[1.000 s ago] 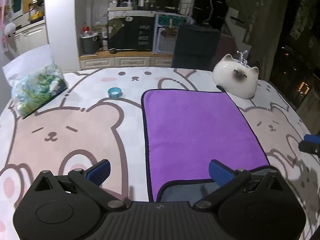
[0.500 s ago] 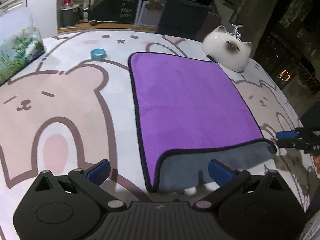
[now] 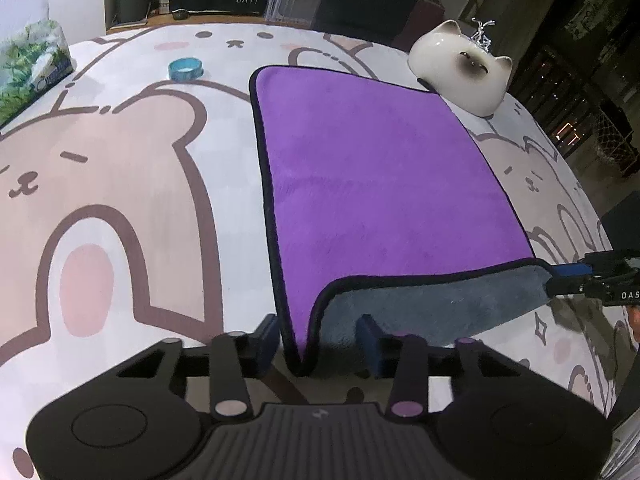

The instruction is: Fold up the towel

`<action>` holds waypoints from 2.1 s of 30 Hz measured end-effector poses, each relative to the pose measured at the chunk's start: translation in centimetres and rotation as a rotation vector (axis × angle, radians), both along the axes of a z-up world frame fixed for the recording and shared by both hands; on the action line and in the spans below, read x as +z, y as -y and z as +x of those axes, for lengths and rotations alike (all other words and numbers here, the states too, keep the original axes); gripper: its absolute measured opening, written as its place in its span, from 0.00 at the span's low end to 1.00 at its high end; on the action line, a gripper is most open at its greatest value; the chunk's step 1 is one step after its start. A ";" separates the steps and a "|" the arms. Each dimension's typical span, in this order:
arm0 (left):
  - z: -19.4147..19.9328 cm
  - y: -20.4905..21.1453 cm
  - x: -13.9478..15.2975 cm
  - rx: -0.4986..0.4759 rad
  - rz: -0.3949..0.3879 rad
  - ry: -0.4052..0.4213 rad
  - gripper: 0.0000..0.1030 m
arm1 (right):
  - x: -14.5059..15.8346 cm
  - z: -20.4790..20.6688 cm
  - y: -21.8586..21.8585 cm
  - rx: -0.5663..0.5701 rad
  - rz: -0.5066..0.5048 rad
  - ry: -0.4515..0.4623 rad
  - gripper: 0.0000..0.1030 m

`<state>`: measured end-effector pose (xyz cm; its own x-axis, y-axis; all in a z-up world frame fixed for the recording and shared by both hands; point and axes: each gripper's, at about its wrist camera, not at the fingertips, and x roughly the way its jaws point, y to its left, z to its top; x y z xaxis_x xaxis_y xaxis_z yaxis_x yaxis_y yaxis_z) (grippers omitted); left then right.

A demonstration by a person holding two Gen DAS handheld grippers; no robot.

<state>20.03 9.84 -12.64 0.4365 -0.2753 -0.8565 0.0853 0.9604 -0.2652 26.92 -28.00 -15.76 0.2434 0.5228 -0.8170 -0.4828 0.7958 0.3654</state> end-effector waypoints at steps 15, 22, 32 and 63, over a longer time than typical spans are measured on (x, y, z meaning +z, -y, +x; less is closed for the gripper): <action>-0.2 0.4 -0.1 -0.018 0.004 -0.035 0.04 | 0.1 0.2 -0.6 0.001 0.004 -0.028 0.07; -1.6 0.3 1.7 -0.040 0.005 0.000 0.04 | 2.2 0.4 0.1 -0.021 0.057 -0.010 0.06; 0.2 -0.7 5.0 0.049 -0.053 0.153 0.04 | 4.6 2.3 0.5 -0.096 0.137 0.061 0.05; 17.1 -2.9 2.4 0.186 -0.043 0.227 0.03 | 4.1 17.6 -3.1 -0.234 0.079 0.200 0.05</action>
<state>37.09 12.72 -10.24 0.6620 -0.2066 -0.7204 -0.0298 0.9532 -0.3007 44.53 -24.88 -11.67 0.5159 0.4941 -0.6998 -0.3589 0.8664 0.3471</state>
